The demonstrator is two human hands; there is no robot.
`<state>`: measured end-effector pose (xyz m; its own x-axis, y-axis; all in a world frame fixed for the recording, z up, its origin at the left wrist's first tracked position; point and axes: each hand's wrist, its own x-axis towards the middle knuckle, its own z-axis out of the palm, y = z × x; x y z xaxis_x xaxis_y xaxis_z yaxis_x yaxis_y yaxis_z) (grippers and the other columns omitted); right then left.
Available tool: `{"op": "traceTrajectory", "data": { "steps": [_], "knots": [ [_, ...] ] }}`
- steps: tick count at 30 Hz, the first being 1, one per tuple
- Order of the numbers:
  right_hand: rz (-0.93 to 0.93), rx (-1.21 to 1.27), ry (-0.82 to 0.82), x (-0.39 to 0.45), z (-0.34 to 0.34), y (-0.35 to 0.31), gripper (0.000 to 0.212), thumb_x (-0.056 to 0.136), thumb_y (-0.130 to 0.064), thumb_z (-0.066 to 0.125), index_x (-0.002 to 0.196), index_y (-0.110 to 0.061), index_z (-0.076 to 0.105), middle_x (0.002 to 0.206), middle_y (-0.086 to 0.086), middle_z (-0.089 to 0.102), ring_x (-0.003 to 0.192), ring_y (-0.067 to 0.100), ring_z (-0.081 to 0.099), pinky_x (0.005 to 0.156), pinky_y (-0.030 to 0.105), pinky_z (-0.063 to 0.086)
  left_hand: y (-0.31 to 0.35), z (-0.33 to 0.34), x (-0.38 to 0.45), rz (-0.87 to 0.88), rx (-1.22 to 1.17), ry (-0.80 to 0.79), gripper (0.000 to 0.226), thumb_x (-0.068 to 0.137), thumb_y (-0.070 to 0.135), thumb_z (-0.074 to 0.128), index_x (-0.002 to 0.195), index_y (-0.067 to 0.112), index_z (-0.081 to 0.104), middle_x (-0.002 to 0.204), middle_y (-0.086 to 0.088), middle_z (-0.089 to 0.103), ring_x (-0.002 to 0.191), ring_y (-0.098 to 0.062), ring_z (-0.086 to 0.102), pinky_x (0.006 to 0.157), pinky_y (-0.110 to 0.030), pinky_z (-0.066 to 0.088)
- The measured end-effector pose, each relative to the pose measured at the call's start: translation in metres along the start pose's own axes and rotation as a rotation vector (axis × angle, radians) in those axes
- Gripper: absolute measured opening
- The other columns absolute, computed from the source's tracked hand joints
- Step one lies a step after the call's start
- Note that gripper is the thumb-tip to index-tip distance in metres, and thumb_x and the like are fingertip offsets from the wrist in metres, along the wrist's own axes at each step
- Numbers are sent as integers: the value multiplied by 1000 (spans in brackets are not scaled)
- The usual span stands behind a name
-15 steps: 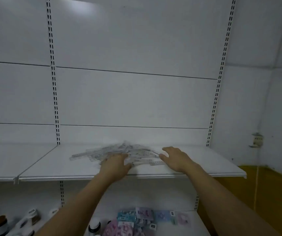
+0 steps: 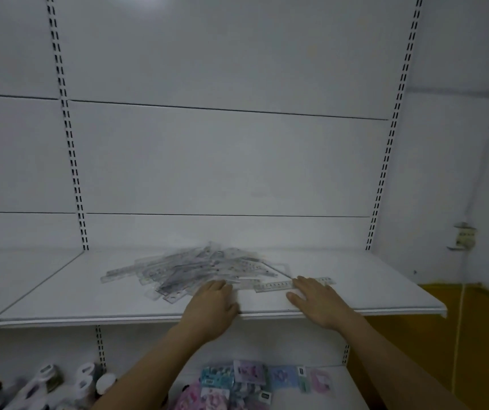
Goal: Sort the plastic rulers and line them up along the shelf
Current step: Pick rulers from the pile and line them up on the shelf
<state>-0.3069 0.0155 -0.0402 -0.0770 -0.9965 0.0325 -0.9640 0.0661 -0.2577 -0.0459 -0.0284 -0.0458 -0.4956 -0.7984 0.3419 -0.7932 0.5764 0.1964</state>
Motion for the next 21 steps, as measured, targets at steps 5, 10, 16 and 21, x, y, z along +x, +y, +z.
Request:
{"op": "traceTrajectory", "data": {
  "steps": [5,10,16,21],
  "knots": [
    [-114,-61,204,-9,12,16,119,61,-88,-22,146,-29,37,152,-8,35,138,13,31,117,40,19,3,3,0,130,26,116,43,94,40,34,104,12,65,111,-5,64,103,-26,57,90,-31,42],
    [-268,-187,288,-14,12,35,91,74,-87,18,131,-27,57,122,-5,53,109,19,47,92,39,42,4,13,-3,262,23,232,17,85,20,68,99,12,73,93,-3,69,82,-25,61,73,-32,51],
    [-528,30,329,-6,3,57,44,75,-44,76,112,-22,72,94,-3,57,84,12,48,70,25,41,-2,19,-6,336,-26,237,28,79,25,77,104,14,73,93,1,64,87,-13,47,74,-25,45],
    [-589,53,303,-6,-4,62,31,89,-43,61,109,-23,74,93,-9,60,83,6,51,70,17,38,-3,16,-9,361,-23,251,30,75,12,80,104,9,74,88,-2,63,82,-14,49,72,-20,39]
  ]
}}
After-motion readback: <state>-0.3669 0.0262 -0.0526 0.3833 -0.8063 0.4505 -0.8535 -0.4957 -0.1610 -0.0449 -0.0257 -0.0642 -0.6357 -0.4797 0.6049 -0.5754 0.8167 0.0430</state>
